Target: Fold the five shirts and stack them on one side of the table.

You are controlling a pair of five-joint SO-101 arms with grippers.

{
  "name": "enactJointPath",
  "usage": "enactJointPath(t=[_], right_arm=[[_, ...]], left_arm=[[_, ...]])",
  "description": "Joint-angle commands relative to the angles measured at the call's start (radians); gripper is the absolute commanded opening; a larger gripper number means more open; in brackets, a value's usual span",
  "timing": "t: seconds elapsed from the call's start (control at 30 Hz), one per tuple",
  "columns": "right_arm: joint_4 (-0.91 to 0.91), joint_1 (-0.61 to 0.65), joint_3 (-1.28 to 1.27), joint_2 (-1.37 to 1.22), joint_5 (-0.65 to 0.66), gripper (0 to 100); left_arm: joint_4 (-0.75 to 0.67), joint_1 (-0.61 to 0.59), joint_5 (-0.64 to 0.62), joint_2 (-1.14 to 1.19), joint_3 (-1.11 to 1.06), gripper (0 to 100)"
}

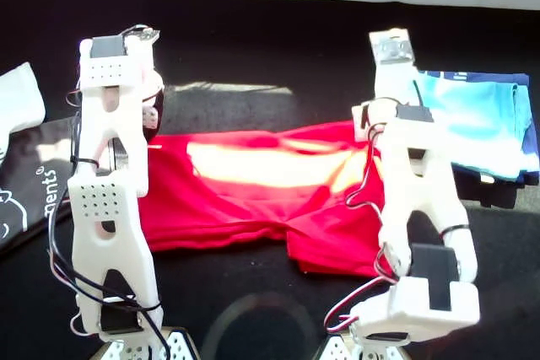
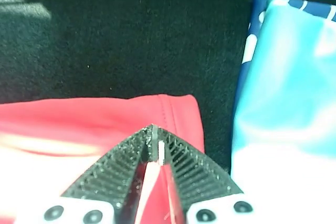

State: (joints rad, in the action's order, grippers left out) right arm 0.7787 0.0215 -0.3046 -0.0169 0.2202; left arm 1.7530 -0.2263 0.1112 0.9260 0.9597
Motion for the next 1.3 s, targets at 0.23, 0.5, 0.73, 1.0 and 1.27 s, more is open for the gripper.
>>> enactJointPath(t=[0.23,0.5,0.73,1.0,1.27], right_arm=[[-0.076,0.085,0.041,-0.173,-0.006,0.8],[-0.180,0.093,0.041,-0.248,-0.005,0.8],[-0.180,-0.005,0.041,-0.263,-0.002,0.8],[-0.180,-0.025,0.041,-0.263,-0.002,0.8],[-0.170,-0.058,0.030,-0.140,-0.006,0.8]], left_arm=[[-0.008,0.025,-0.003,0.015,0.036,1],[-0.043,-0.005,-0.003,0.137,0.042,1],[-0.038,-0.073,0.002,0.140,0.042,1],[-0.018,-0.074,0.002,0.137,0.044,1],[0.014,-0.091,0.002,-0.047,0.035,1]])
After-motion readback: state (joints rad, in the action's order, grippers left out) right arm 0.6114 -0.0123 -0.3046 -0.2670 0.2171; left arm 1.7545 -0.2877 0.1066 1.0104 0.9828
